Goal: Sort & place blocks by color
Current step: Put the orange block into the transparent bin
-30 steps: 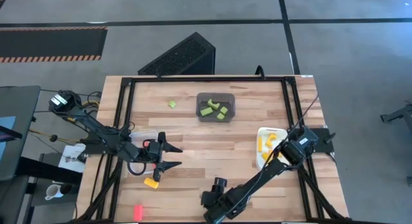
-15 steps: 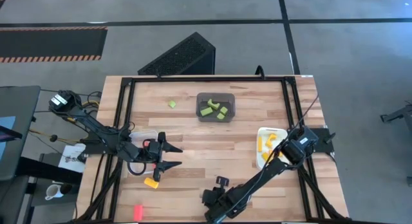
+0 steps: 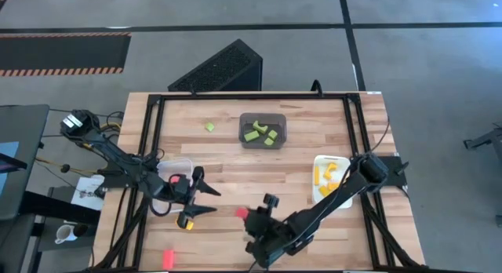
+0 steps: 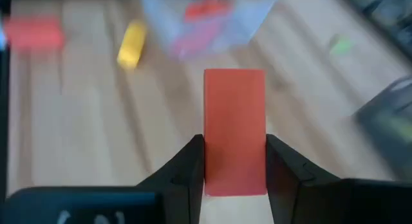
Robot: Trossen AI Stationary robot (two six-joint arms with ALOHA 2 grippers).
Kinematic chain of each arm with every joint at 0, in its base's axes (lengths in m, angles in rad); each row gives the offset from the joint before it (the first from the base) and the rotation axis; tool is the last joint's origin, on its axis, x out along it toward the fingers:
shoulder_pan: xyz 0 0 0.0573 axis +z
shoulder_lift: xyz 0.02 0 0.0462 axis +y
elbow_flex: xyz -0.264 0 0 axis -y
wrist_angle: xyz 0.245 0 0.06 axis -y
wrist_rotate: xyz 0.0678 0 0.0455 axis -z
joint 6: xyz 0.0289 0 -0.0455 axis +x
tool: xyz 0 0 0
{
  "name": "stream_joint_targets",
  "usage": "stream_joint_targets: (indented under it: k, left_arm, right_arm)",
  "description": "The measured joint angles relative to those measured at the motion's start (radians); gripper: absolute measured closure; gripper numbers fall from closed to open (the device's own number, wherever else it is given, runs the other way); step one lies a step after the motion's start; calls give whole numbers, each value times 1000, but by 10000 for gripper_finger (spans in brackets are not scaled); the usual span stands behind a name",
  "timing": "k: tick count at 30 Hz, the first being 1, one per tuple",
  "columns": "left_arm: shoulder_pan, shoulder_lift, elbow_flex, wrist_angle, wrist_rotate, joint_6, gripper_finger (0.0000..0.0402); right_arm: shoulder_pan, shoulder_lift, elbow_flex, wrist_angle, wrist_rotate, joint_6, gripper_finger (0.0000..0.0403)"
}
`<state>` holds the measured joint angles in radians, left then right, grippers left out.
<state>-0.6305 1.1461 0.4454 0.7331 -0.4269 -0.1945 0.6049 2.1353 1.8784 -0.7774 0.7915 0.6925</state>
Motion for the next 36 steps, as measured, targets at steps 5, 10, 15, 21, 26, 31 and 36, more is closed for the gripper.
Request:
stream_joint_targets:
  k: [5,10,15,21,26,31,36]
  left_arm:
    - [-2,34,0,55,11,22,170]
    - [-2,95,0,137,29,55,132]
    - [4,137,1,165,0,61,95]
    - [22,151,1,165,-41,69,81]
    - [23,151,1,153,-23,75,81]
    - [23,151,1,136,-20,88,81]
    - [23,151,1,138,-25,105,87]
  right_arm:
    - [-30,-28,1,92,53,-107,280]
    - [-54,-36,2,139,25,-170,267]
    - [-63,-35,1,187,18,-213,270]
    - [-63,-35,1,250,-8,-260,268]
    - [-64,-35,1,249,-9,-260,266]
    - [-65,-35,1,286,-9,-265,267]
    - [-71,-35,1,315,-18,-283,262]
